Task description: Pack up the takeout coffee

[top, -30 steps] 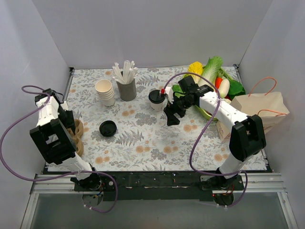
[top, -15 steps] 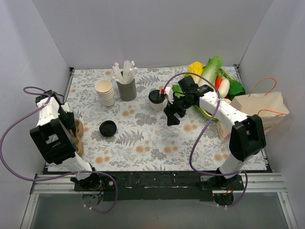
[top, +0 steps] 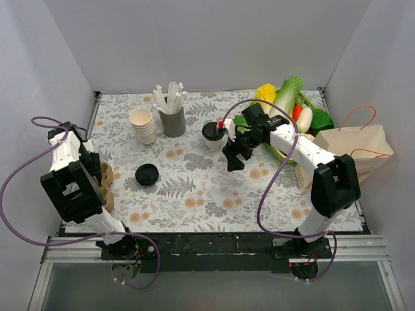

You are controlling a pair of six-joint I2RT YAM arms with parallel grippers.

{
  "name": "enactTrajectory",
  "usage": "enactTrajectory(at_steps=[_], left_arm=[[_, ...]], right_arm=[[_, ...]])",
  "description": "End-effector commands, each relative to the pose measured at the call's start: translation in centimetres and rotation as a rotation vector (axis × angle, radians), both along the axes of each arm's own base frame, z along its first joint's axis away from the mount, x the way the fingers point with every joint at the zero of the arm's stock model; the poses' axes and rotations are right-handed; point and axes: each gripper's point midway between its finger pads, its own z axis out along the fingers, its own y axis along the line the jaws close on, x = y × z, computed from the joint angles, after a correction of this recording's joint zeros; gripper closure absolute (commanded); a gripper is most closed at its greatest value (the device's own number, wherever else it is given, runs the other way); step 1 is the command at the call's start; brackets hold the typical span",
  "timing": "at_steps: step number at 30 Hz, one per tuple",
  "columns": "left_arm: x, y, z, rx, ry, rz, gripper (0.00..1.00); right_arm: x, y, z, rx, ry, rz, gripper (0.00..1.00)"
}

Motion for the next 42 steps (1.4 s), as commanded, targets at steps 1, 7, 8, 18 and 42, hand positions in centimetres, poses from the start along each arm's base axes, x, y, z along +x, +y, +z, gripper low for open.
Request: enactTrajectory(at_steps=[1,7,8,18,42], left_arm=[[0.5,1.2,2.0,0.07,-0.049,0.008,0.54],[-0.3,0.4,0.7,0.026,-0.017,0.015,0.55],[-0.2,0.4,0.6,0.022,-0.017,0.017,0.55],[0.2,0.0,-0.1,-0.025,-0.008,0.013,0.59],[1.0,0.3,2.9,-0.004,-0.078,-0.013,0.83]], right_arm=[[-0.2,0.2,0.3,0.017,0.0,0.014,0.09],[-0.1,0.3,0.4,0.02,0.0,0.018,0.09],[0.0,0.3,0.5,0.021,-0.004,0.018,0.09],[-0.2,0.2,0.3,0.018,-0.005,0.018,0.09],[0.0,0.4,-0.3,0.018,0.008,0.022,0.09]])
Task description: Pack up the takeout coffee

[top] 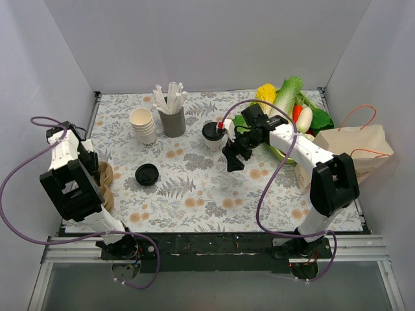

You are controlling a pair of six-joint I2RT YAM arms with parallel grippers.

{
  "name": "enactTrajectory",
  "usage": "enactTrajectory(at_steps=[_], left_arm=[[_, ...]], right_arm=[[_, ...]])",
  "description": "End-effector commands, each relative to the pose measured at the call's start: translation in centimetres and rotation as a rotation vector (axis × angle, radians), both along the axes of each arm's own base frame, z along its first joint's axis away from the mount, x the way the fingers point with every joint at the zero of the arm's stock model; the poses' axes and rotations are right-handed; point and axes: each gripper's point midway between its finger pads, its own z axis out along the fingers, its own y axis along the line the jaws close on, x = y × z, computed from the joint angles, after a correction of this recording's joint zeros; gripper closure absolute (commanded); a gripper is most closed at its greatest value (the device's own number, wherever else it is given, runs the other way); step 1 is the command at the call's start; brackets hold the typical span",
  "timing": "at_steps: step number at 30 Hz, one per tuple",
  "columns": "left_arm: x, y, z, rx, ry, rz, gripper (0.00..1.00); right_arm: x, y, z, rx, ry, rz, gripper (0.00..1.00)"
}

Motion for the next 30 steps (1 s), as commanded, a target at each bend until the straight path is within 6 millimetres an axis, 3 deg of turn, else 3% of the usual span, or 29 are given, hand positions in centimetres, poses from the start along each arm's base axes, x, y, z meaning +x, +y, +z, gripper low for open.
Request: enactTrajectory(at_steps=[1,6,10,13,16,17,19,22,25,28,30], left_arm=[[1.5,0.3,3.5,0.022,-0.11,-0.012,0.84],[1.7,0.2,4.4,0.014,-0.134,-0.03,1.0],[1.6,0.1,4.6,0.015,-0.141,-0.035,1.0],[2.3,0.4,6.0,0.041,-0.185,-0.044,1.0],[2.3,0.7,4.6,0.05,-0.185,-0.082,1.0],[3.2,-0.8,4.4,-0.047,-0.224,-0.108,1.0],[4.2,-1.7,5.3,-0.091,-0.288,-0.115,1.0],[6.5,-1.3,8.1,-0.038,-0.454,-0.122,1.0],[6.6,-1.1,9.0,0.045,-0.572,-0.122,1.0],[5.2,-1.1,6.9,0.069,-0.529,-0.12,1.0],[5.4,-0.9,7.4,0.067,-0.515,-0.118,1.0]], right_arm=[[0.0,0.4,-0.1,0.018,0.006,0.018,0.09],[0.2,0.5,-0.1,0.021,0.006,0.02,0.09],[0.3,0.5,-0.1,0.019,0.005,0.018,0.09],[0.3,0.5,-0.2,0.017,0.004,0.018,0.09],[0.0,0.5,-0.5,0.021,0.015,0.018,0.09],[-0.1,0.5,-0.5,0.021,0.022,0.017,0.09],[0.0,0.7,-0.5,0.023,0.025,0.02,0.09],[0.4,0.7,-0.3,0.022,0.007,0.016,0.09],[0.4,0.6,-0.4,0.022,0.005,0.014,0.09],[0.2,0.7,-0.5,0.025,0.013,0.016,0.09],[0.2,0.7,-0.7,0.022,0.021,0.016,0.09]])
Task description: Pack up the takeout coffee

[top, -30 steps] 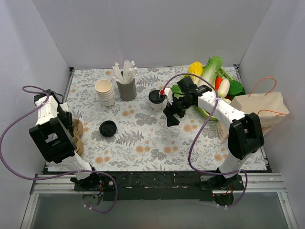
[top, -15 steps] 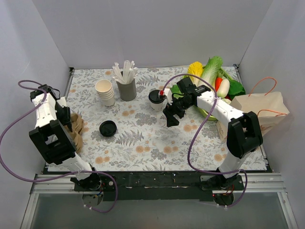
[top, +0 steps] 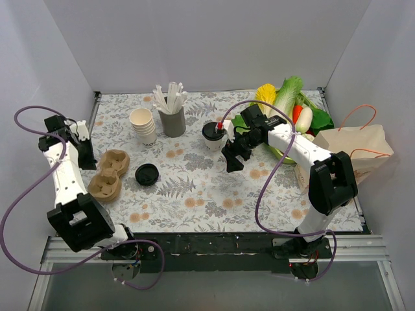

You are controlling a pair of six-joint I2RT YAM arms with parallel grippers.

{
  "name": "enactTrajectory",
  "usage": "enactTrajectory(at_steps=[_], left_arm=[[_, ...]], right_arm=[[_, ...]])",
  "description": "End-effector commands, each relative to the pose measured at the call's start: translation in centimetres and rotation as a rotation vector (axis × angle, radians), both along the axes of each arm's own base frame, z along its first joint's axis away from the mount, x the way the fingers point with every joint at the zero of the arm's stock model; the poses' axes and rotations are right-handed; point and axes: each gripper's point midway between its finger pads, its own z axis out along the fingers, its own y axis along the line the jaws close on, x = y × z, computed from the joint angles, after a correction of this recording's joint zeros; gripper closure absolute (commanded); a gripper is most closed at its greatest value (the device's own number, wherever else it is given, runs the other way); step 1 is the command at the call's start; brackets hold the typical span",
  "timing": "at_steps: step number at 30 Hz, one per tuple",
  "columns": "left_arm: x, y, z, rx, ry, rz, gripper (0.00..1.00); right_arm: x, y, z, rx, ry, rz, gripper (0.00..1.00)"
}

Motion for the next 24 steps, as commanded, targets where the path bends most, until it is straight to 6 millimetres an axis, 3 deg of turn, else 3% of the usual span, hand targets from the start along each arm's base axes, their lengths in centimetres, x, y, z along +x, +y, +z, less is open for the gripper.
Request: enactTrajectory(at_steps=[1,2,3,6,10,18,24], left_arm=[[1.0,0.7,0.6,0.025,-0.028,0.009,1.0],[1.0,0.7,0.6,0.02,-0.021,0.011,1.0],[1.1,0.7,0.7,0.013,-0.018,0.018,0.83],[1.0,0.0,0.1,-0.031,-0.001,0.018,0.64],[0.2,-1.3,-1.8,-0.073,0.048,-0.036,0.55],[1.4,-0.9,-3.3,-0.067,0.049,-0.138,0.56],[2.4,-0.4,-4.2,-0.078,0.076,-0.166,0.6]], right_arm=[[0.1,0.5,0.1,0.025,0.004,0.013,0.09],[0.2,0.5,0.2,0.026,0.001,0.014,0.09],[0.2,0.5,0.2,0.023,0.001,0.013,0.09],[0.3,0.5,0.2,0.022,0.002,0.013,0.09],[0.2,0.2,0.3,0.008,0.002,0.007,0.09],[-0.9,-0.9,-0.2,-0.054,0.033,0.011,0.09],[-0.5,-1.2,-0.4,-0.086,0.018,0.008,0.09]])
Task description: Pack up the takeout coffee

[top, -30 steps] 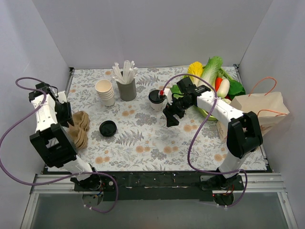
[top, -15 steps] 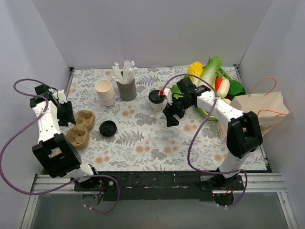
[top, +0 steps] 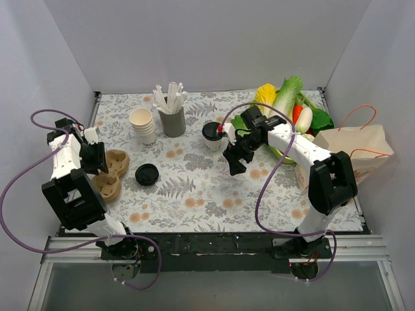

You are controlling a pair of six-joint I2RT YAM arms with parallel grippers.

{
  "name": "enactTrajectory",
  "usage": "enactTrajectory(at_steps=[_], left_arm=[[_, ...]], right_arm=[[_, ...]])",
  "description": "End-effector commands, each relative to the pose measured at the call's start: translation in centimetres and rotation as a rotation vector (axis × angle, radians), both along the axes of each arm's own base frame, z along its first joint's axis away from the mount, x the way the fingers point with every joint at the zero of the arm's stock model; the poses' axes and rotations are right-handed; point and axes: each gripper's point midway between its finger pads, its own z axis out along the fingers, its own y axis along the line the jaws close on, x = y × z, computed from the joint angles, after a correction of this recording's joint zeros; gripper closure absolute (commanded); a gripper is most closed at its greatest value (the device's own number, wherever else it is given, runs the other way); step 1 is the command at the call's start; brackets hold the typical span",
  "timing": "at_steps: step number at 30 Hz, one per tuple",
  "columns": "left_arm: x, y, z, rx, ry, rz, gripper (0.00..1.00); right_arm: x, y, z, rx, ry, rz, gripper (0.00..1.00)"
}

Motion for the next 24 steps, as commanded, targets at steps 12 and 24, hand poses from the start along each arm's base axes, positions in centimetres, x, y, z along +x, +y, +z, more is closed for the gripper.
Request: enactTrajectory(at_steps=[12,24], left_arm=[[1.8,-0.3,-0.2,-0.052,-0.014,-0.089,0.62],[1.4,-1.5,-0.9,-0.09,0.0,-0.103,0.66]], right_arm=[[-0.2,-0.4,-0.4,-0.037,-0.02,0.019,0.1],[-0.1,-0.3,-0.7,-0.037,-0.015,0.024,0.1]])
